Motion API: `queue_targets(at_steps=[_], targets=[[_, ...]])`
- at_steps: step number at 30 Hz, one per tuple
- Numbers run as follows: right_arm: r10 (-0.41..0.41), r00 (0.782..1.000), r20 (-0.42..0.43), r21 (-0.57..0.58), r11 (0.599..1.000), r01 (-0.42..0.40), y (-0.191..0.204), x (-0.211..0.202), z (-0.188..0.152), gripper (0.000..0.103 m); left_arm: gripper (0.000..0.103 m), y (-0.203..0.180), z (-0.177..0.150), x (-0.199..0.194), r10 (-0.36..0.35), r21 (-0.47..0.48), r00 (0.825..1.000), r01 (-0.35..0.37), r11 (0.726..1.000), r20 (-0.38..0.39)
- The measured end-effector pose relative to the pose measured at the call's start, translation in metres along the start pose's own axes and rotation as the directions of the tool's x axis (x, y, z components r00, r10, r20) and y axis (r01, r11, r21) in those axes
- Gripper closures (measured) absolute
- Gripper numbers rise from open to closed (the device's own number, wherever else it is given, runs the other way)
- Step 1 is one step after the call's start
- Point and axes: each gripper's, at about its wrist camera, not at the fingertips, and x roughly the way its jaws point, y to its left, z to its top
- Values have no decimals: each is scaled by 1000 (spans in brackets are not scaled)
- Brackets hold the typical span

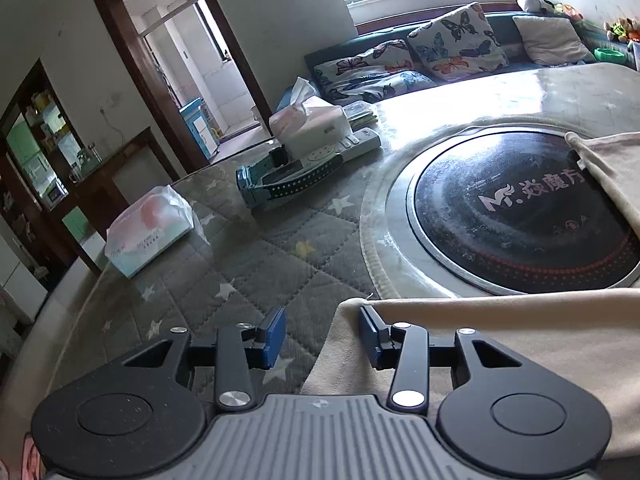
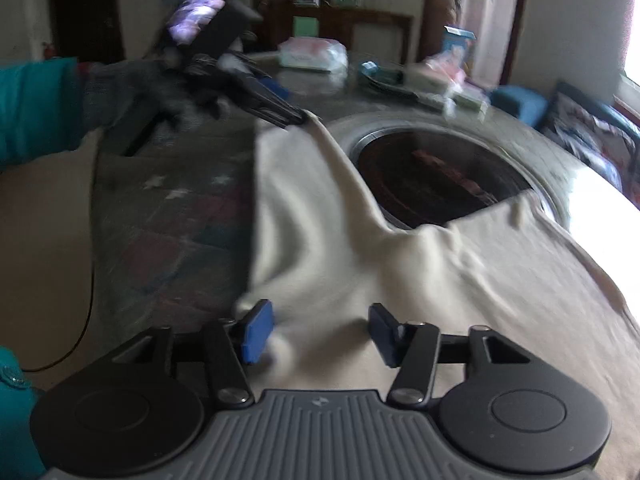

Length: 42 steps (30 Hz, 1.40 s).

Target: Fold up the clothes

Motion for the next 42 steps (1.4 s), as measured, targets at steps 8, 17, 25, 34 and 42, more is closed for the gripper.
queue_targets(at_steps=[8,17,25,34,42], targets=[[23,998,52,0,1000,-23,5,-6,12,55,56,-7,8,6,16,42,1000,-16,999,2],[126,992,7,-51,991,-125,30,26,23,52,53,-10,13,11,18,75,1000,-18,997,0],[238,971,25,-53,970,-237,46,16,17,55,51,-9,14,12,21,73,1000,-21,997,-1],[180,984,9,2,984,-180,30,10,12,50,47,-8,15,10,35,54,999,-35,998,-4],[154,987,54,16,988,-155,22,-17,4,50,49,-23,27,-41,-50,-11,992,52,999,114]])
